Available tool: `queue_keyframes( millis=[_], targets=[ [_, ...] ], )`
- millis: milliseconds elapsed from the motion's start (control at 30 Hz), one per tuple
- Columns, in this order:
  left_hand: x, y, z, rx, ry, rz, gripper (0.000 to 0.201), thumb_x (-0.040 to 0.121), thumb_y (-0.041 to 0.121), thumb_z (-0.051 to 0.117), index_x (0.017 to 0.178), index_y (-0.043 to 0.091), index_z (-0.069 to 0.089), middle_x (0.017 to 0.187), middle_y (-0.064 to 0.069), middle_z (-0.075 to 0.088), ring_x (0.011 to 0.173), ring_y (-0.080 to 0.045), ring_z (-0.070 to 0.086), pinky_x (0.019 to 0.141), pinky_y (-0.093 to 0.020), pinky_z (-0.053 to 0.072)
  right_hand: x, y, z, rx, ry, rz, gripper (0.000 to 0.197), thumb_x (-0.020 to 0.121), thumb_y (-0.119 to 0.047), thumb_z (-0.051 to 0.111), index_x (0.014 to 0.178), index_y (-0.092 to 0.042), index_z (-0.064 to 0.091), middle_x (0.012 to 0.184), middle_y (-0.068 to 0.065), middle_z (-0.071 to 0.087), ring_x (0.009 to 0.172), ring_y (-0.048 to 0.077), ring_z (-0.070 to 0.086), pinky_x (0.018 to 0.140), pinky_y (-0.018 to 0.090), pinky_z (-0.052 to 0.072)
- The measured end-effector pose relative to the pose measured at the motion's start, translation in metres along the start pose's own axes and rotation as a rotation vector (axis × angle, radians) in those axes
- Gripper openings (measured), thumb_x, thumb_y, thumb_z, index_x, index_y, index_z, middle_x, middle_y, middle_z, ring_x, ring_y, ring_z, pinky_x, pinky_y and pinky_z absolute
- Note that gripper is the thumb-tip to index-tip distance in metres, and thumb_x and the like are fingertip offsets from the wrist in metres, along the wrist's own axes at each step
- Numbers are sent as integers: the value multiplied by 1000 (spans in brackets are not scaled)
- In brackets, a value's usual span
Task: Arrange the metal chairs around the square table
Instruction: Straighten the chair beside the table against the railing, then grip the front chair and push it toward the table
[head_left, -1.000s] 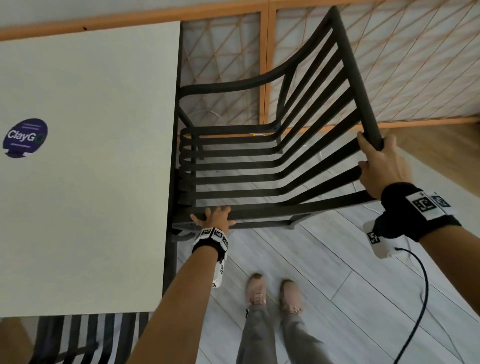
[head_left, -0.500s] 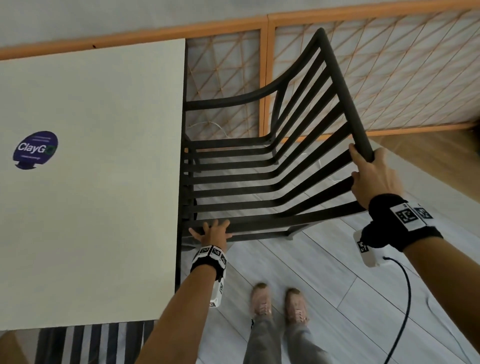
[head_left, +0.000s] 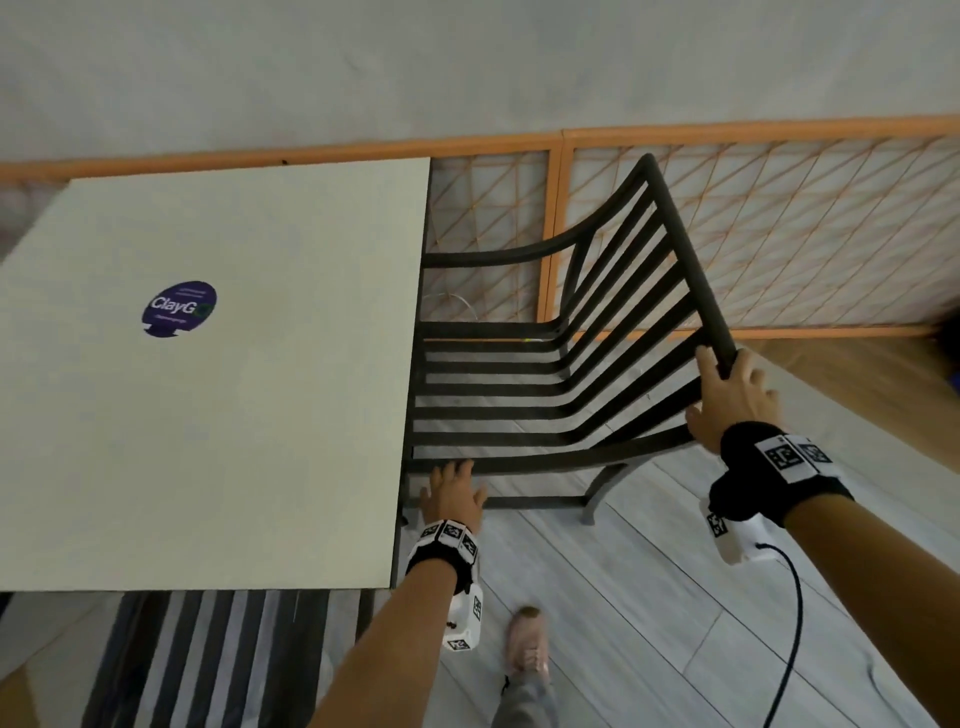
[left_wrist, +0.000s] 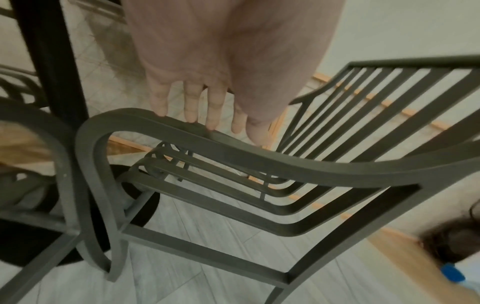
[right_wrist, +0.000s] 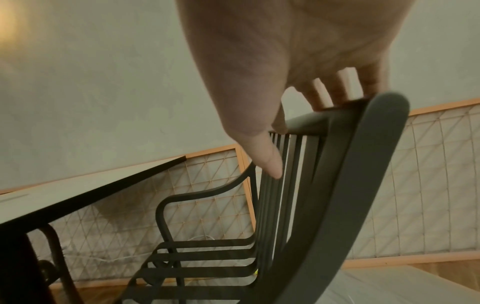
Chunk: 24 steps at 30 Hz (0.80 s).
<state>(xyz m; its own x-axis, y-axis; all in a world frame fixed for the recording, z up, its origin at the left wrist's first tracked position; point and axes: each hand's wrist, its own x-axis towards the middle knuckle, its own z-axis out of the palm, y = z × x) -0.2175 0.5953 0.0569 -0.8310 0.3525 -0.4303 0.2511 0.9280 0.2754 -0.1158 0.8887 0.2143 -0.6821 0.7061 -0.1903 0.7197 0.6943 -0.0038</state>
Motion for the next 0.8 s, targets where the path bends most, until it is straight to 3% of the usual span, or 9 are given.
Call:
queue_keyframes(
  millis=[133, 400, 533, 633, 667, 800],
  targets=[
    [-59, -3, -3, -223, 173, -23, 44, 93, 29, 50, 134, 14, 47, 139, -9, 52, 133, -25, 40, 104, -40, 38, -47, 5, -14, 44, 16, -59, 79, 81, -21, 61, 144, -23, 13, 141, 22, 28, 117, 41, 41, 95, 51, 43],
    [-223, -35, -12, -426, 252, 76, 34, 88, 20, 53, 122, 12, 53, 127, -12, 57, 120, -29, 48, 101, -40, 42, -200, 17, -25, 114, 43, -204, 78, 83, -26, 62, 146, -22, 17, 150, 18, 22, 129, 41, 34, 102, 53, 38],
    [-332, -59, -36, -652, 208, 209, 34, 88, 23, 56, 121, 15, 52, 123, -7, 56, 118, -18, 50, 102, -34, 42, -274, -3, -33, 118, 28, -436, 73, 84, -26, 60, 144, -22, 20, 147, 15, 26, 127, 38, 37, 101, 50, 41],
    [-412, -92, -59, -745, 215, 277, 29, 87, 25, 59, 115, 23, 53, 118, 7, 57, 108, 7, 49, 91, -11, 39, -328, -29, -34, 106, -35, -608, 72, 86, -30, 58, 145, -23, 18, 149, 11, 23, 128, 32, 37, 103, 43, 40],
    [-434, -107, -67, -749, 224, 284, 28, 87, 25, 59, 115, 24, 53, 119, 10, 57, 108, 11, 48, 91, -7, 38, -345, -38, -33, 112, -64, -660, 71, 87, -31, 58, 145, -24, 19, 149, 9, 22, 128, 30, 37, 104, 41, 39],
    [-499, -186, -92, -725, 306, 244, 31, 89, 23, 59, 119, 22, 53, 122, 12, 55, 116, 3, 48, 95, -10, 37, -412, -77, -20, 151, -165, -893, 65, 88, -32, 56, 144, -26, 22, 149, 3, 23, 123, 21, 43, 103, 31, 39]
  ],
)
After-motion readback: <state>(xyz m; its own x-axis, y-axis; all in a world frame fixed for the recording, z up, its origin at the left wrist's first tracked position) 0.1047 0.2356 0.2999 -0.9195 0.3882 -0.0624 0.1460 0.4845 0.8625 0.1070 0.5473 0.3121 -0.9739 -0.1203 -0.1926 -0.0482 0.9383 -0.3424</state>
